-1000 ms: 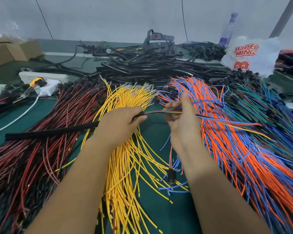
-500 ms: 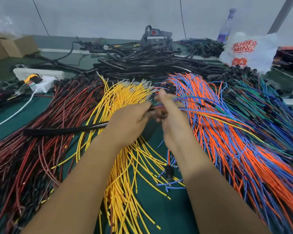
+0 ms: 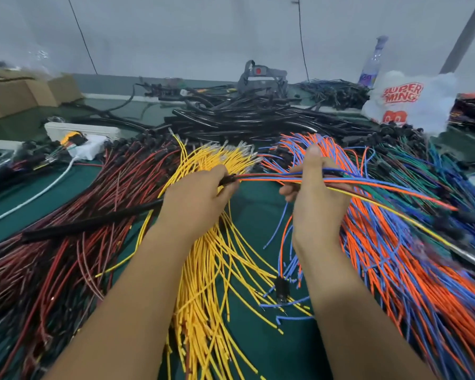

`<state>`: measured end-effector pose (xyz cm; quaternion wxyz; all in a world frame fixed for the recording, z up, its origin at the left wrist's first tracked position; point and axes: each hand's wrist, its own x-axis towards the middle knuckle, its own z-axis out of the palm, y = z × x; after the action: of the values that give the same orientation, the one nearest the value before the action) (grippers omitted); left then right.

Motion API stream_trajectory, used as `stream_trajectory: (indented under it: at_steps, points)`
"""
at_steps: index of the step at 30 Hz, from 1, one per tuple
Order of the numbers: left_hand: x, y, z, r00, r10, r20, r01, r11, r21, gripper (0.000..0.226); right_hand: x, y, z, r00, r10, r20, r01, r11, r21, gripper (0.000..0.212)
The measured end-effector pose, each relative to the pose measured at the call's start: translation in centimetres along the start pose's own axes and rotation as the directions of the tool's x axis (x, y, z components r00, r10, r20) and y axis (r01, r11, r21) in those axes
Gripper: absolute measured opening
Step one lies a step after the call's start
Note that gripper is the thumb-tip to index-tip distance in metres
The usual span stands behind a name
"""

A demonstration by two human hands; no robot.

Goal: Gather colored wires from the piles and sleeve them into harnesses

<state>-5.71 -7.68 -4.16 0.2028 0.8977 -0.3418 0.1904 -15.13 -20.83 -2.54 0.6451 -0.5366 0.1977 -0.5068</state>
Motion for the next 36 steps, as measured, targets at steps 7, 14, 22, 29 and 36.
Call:
stream_trajectory:
  at_steps: [7, 14, 22, 29, 36]
  points:
    - [-0.6, 3.0, -0.3, 0.962, 0.272, -0.029, -0.273, 0.955, -0.114, 0.020, -1.1, 0.8, 0.8, 0.966, 0.139, 0.219, -0.108, 0.983, -0.149, 0.037]
    - [-0.3, 1.3, 0.2, 0.993, 0.122, 0.001, -0.117, 0.955, -0.272, 0.019, -0.7, 0.8, 1.2, 0.803, 0.386, 0.453, -0.515, 0.833, 0.204, 0.016]
    - [-0.1, 0.4, 0.9, 0.999, 0.028, 0.037, -0.025, 0.997, -0.076, 0.032, 0.2, 1.2, 0.0, 0.885, 0.291, 0.364, -0.343, 0.936, 0.086, 0.016]
    - [-0.3, 1.8, 0.2, 0.991, 0.110, 0.081, -0.101, 0.988, -0.118, 0.020, -0.2, 1.7, 0.0, 0.892, 0.215, 0.398, -0.239, 0.971, 0.011, 0.018]
    - [-0.6, 2.4, 0.1, 0.982, 0.177, 0.066, -0.166, 0.975, -0.149, 0.031, 0.1, 2.2, -0.1, 0.892, 0.252, 0.376, -0.222, 0.967, -0.122, 0.029]
